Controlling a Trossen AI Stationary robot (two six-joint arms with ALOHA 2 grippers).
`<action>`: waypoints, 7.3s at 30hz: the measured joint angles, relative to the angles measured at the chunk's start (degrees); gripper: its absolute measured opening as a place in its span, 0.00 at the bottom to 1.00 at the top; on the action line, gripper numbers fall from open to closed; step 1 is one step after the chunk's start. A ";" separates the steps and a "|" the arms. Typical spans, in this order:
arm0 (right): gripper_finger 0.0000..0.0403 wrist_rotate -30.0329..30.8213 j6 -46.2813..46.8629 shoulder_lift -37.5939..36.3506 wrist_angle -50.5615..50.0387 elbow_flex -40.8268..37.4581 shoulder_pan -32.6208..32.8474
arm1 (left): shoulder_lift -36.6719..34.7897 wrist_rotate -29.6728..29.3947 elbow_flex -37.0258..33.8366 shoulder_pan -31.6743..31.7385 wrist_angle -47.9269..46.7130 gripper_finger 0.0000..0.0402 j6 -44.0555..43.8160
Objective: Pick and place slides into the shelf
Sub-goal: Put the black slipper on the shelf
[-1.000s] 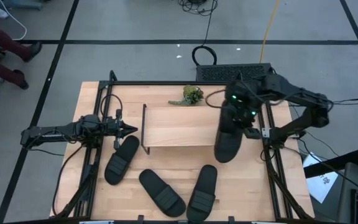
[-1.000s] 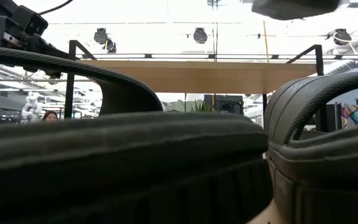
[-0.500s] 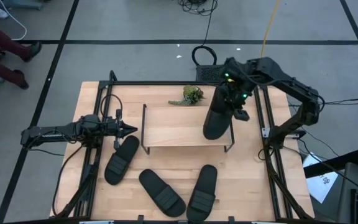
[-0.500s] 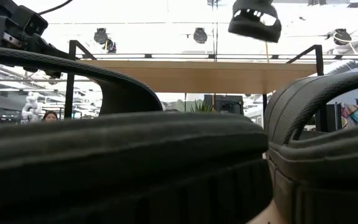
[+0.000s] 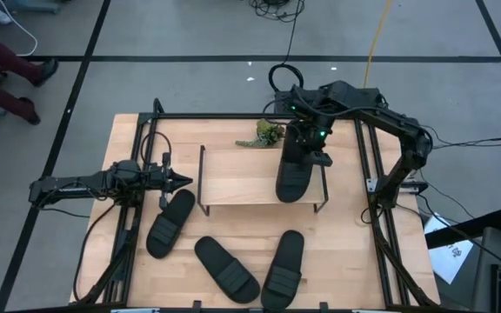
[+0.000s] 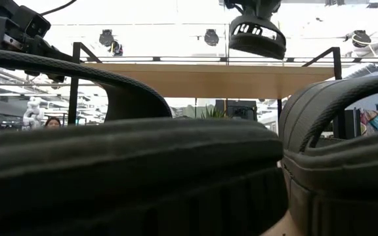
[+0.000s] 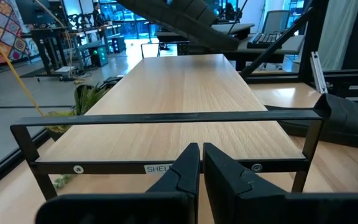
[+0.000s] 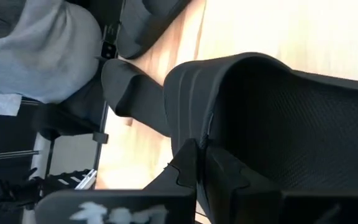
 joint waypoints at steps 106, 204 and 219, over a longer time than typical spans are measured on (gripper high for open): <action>0.00 71.92 60.26 -39.10 75.19 -74.17 68.76 | 0.01 -0.66 0.00 0.00 0.07 0.06 2.69; 0.00 83.53 7.73 -64.84 92.37 -75.87 63.61 | 0.00 -0.59 -0.02 -0.02 6.70 0.06 14.63; 0.00 67.31 28.70 -80.69 61.46 -68.75 47.11 | 0.00 -0.59 -0.02 -0.02 9.46 0.06 15.38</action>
